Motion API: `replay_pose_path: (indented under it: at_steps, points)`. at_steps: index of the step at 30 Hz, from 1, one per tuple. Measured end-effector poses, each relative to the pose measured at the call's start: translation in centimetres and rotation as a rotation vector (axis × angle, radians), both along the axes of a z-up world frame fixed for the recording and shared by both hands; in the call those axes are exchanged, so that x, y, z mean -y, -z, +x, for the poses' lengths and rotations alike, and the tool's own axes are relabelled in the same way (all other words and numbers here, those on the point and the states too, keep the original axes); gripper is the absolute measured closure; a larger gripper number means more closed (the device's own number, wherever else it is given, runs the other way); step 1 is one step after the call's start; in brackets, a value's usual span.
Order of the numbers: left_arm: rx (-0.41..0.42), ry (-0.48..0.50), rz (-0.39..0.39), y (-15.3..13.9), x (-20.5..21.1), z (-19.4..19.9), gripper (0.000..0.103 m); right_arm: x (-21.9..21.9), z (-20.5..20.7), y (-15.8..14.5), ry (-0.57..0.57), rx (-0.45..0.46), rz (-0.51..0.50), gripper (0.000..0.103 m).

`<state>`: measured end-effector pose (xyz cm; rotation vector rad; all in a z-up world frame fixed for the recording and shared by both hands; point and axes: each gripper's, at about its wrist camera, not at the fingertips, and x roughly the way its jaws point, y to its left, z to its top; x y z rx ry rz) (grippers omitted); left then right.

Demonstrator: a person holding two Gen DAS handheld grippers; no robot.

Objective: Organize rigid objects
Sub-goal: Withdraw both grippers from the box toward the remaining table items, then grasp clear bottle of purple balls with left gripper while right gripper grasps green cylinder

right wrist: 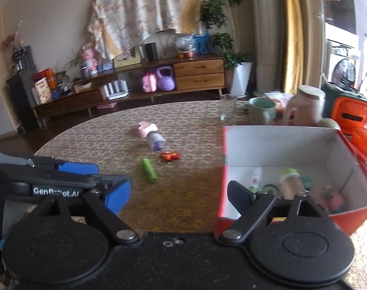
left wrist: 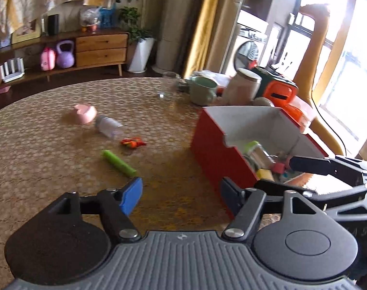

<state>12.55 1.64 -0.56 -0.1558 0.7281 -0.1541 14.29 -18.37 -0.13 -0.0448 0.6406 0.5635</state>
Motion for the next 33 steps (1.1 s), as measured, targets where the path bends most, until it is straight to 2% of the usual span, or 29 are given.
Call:
replay_pose_path:
  at_steps: [3,8,13,16,18,23,30,33]
  points:
    - [0.003,-0.038,0.009,0.5,-1.7,-0.2,0.023,-1.6,0.1,0.5,-0.027,-0.004,-0.013,0.016]
    - [0.009,-0.075,0.019,1.3,-4.1,-0.1,0.021,-3.7,0.8,1.4,-0.062,-0.022,-0.031,0.016]
    - [0.051,-0.093,0.035,1.6,-5.8,0.9,0.011,-5.9,2.0,2.5,-0.085,-0.035,-0.064,0.016]
    - [0.071,-0.097,0.036,1.8,-6.9,2.3,0.000,-7.3,2.7,3.3,-0.100,-0.041,-0.088,0.016]
    - [0.086,-0.104,0.041,2.1,-7.6,3.3,0.000,-8.2,3.3,4.0,-0.113,-0.047,-0.105,0.017]
    - [0.056,-0.124,0.057,3.5,-9.2,6.5,0.000,-10.3,4.8,5.3,-0.145,-0.049,-0.156,0.019]
    - [0.020,-0.070,0.081,5.6,-10.1,10.4,0.000,-12.9,7.5,7.4,-0.175,-0.059,-0.185,0.025]
    - [0.013,-0.055,0.065,6.2,-10.4,12.5,0.000,-13.9,8.6,8.2,-0.181,-0.064,-0.192,0.028]
